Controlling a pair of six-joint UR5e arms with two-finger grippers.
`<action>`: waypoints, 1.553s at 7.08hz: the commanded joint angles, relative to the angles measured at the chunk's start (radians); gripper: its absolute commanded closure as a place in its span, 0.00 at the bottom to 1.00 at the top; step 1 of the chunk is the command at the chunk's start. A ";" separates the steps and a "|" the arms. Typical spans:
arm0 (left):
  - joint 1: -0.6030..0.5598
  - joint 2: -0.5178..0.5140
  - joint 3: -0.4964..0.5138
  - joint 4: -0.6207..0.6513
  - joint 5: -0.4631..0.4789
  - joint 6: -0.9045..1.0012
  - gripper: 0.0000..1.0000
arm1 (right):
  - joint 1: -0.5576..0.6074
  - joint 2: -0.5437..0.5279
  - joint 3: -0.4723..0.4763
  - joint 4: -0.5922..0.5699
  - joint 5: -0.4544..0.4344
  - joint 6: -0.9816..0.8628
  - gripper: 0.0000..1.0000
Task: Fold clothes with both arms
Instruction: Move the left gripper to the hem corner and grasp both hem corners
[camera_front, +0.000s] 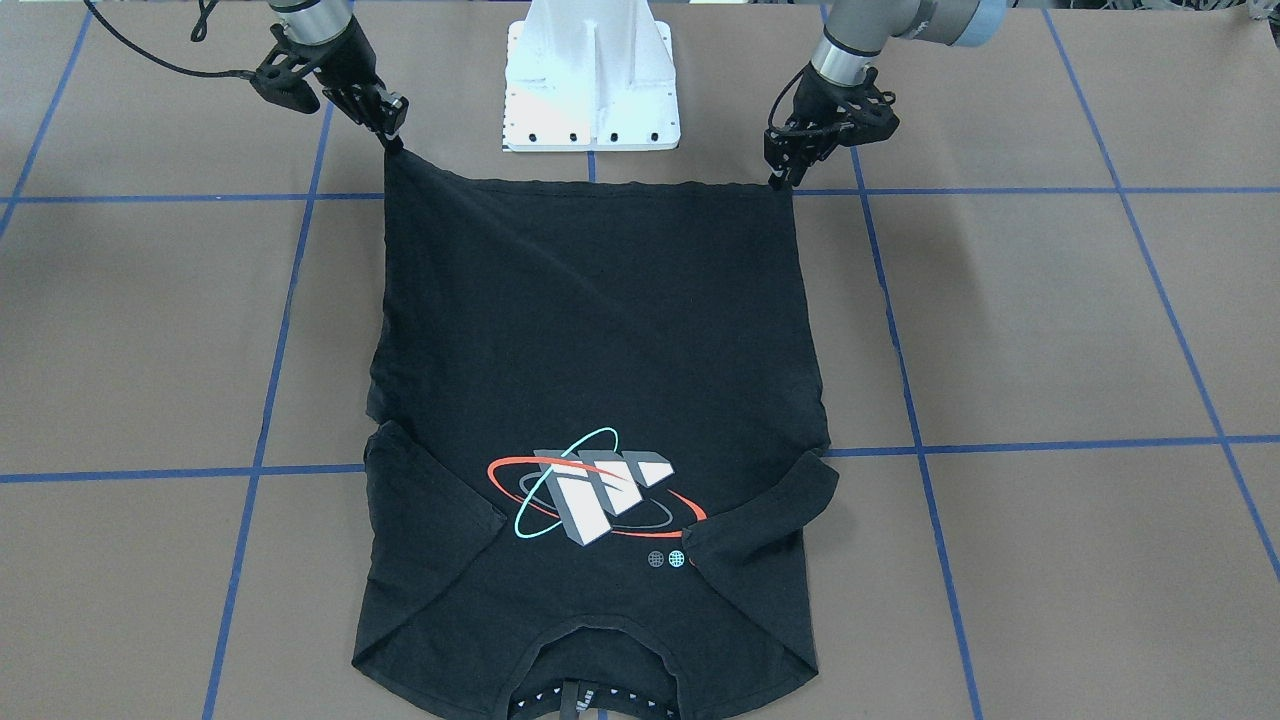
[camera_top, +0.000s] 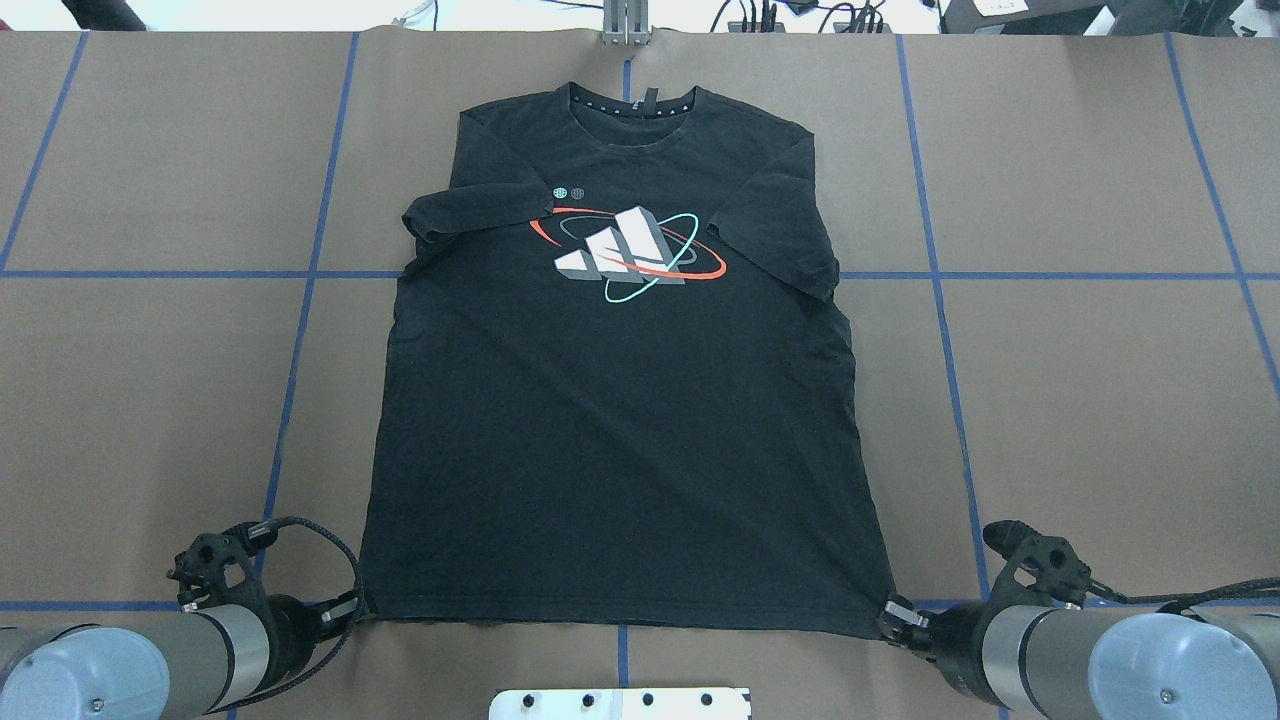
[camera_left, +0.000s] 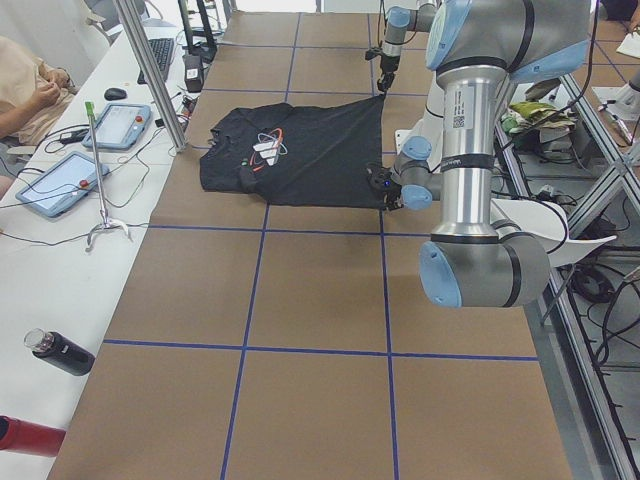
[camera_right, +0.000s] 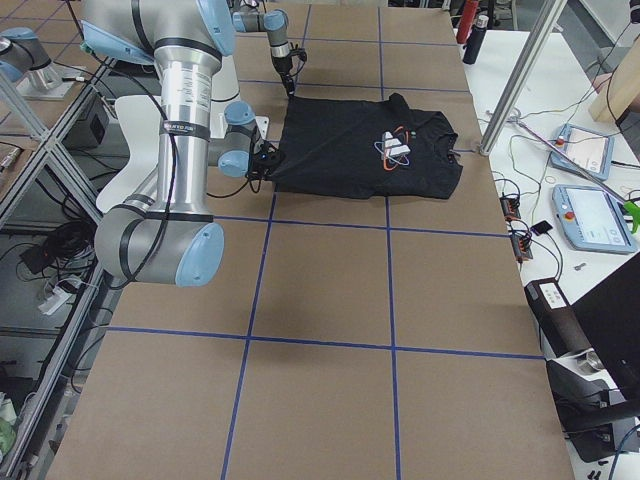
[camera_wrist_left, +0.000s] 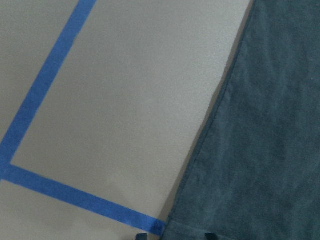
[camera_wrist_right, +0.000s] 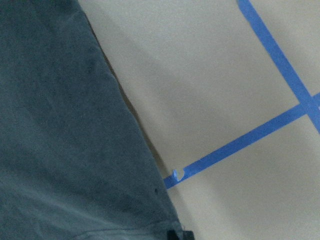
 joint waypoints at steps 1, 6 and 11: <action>0.001 0.000 0.001 0.000 0.000 0.000 0.69 | 0.003 0.000 0.000 0.000 0.000 0.000 1.00; -0.007 0.044 -0.104 0.013 -0.029 0.005 1.00 | 0.009 -0.009 0.000 0.000 0.000 0.000 1.00; -0.015 0.099 -0.322 0.049 -0.183 0.005 1.00 | 0.011 -0.087 0.100 0.005 0.031 0.000 1.00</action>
